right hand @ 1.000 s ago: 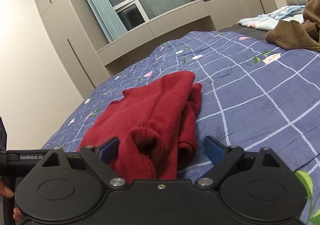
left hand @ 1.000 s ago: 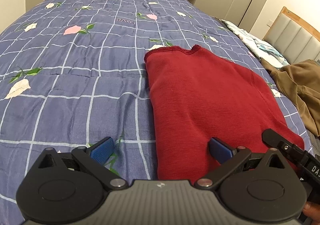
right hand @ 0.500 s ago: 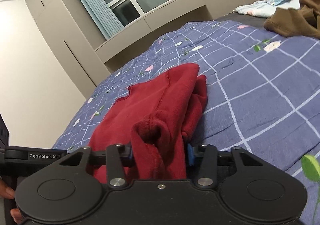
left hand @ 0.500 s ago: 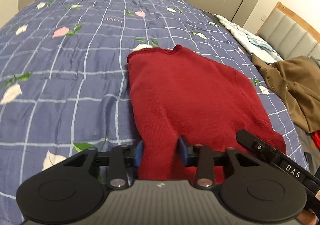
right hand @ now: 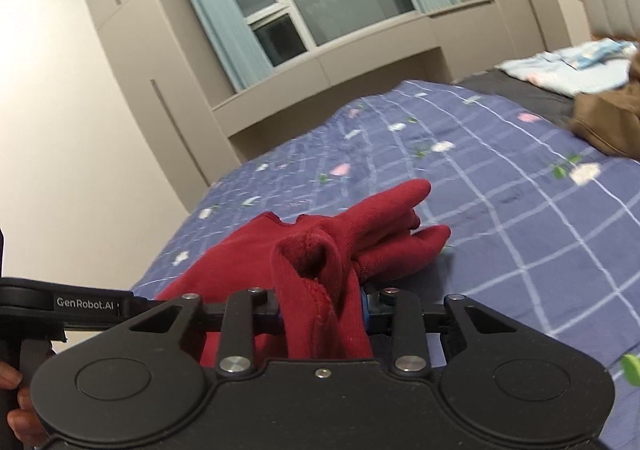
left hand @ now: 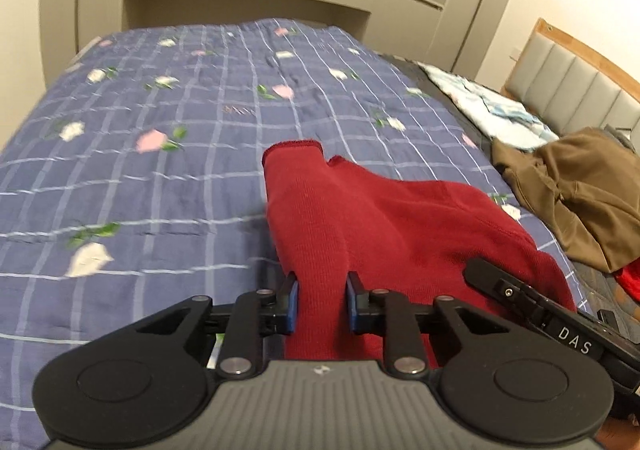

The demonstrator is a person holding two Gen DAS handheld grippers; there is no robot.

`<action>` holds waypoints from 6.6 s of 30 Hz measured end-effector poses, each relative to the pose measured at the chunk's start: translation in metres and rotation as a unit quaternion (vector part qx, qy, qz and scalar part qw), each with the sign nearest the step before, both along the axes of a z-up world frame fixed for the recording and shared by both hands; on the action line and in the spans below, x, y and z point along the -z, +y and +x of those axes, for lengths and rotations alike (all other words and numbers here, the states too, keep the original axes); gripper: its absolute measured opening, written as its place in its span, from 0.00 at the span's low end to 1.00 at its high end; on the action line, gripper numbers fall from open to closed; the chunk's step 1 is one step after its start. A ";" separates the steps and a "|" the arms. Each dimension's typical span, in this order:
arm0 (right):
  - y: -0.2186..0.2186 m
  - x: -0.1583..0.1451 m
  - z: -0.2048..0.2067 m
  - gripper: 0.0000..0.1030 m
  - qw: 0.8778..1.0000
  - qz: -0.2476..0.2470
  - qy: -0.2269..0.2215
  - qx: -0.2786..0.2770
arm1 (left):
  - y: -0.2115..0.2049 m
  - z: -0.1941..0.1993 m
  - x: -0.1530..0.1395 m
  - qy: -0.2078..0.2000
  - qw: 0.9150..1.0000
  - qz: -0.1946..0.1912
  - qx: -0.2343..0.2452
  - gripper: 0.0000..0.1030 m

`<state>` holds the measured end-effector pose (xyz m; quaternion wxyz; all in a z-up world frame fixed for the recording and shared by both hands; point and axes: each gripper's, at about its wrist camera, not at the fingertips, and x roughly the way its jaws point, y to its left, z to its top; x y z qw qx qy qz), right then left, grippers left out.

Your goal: Fold small clothes

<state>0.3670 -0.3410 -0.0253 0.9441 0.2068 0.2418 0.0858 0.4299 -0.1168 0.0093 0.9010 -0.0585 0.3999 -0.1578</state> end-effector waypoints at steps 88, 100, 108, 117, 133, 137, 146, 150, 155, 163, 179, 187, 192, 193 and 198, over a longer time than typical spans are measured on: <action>0.162 -0.069 -0.231 0.99 0.983 -0.134 -0.117 -0.046 | 0.171 -0.271 -0.034 -0.107 0.982 0.018 -0.158 0.99; 0.168 -0.058 -0.269 1.00 0.983 -0.165 -0.065 -0.038 | 0.168 -0.315 -0.022 -0.115 0.979 0.031 -0.165 0.99; 0.173 -0.057 -0.301 1.00 0.979 -0.190 -0.066 -0.035 | 0.168 -0.347 -0.018 -0.125 0.977 0.038 -0.169 0.99; 0.174 -0.058 -0.325 1.00 0.976 -0.201 -0.076 -0.040 | 0.166 -0.377 -0.017 -0.135 0.975 0.050 -0.168 0.99; 0.169 -0.037 -0.349 1.00 0.972 -0.223 -0.074 -0.030 | 0.167 -0.401 -0.001 -0.139 0.974 0.056 -0.169 0.99; 0.166 -0.027 -0.355 1.00 0.970 -0.231 -0.077 -0.020 | 0.163 -0.400 0.009 -0.130 0.976 0.053 -0.166 0.99; 0.157 -0.017 -0.359 1.00 0.972 -0.217 -0.093 0.006 | 0.155 -0.401 0.021 -0.134 0.976 0.066 -0.158 0.99; 0.155 -0.011 -0.358 1.00 0.972 -0.216 -0.094 0.008 | 0.156 -0.400 0.023 -0.133 0.976 0.068 -0.160 0.99; 0.154 -0.007 -0.356 1.00 0.973 -0.212 -0.090 0.010 | 0.157 -0.400 0.026 -0.130 0.976 0.071 -0.162 0.99; 0.155 -0.001 -0.353 1.00 0.974 -0.212 -0.085 0.006 | 0.156 -0.402 0.029 -0.130 0.976 0.080 -0.158 0.99; 0.156 0.000 -0.353 1.00 0.974 -0.211 -0.086 0.005 | 0.156 -0.403 0.029 -0.129 0.976 0.081 -0.158 0.99; 0.156 0.001 -0.353 1.00 0.974 -0.211 -0.086 0.004 | 0.156 -0.402 0.029 -0.129 0.976 0.081 -0.158 0.99; 0.156 0.001 -0.353 1.00 0.974 -0.211 -0.086 0.004 | 0.156 -0.403 0.029 -0.129 0.976 0.081 -0.158 0.99; 0.156 0.001 -0.353 1.00 0.974 -0.210 -0.086 0.004 | 0.156 -0.403 0.029 -0.129 0.976 0.081 -0.158 0.99; 0.156 0.001 -0.353 1.00 0.974 -0.210 -0.086 0.004 | 0.156 -0.403 0.029 -0.129 0.976 0.081 -0.158 0.99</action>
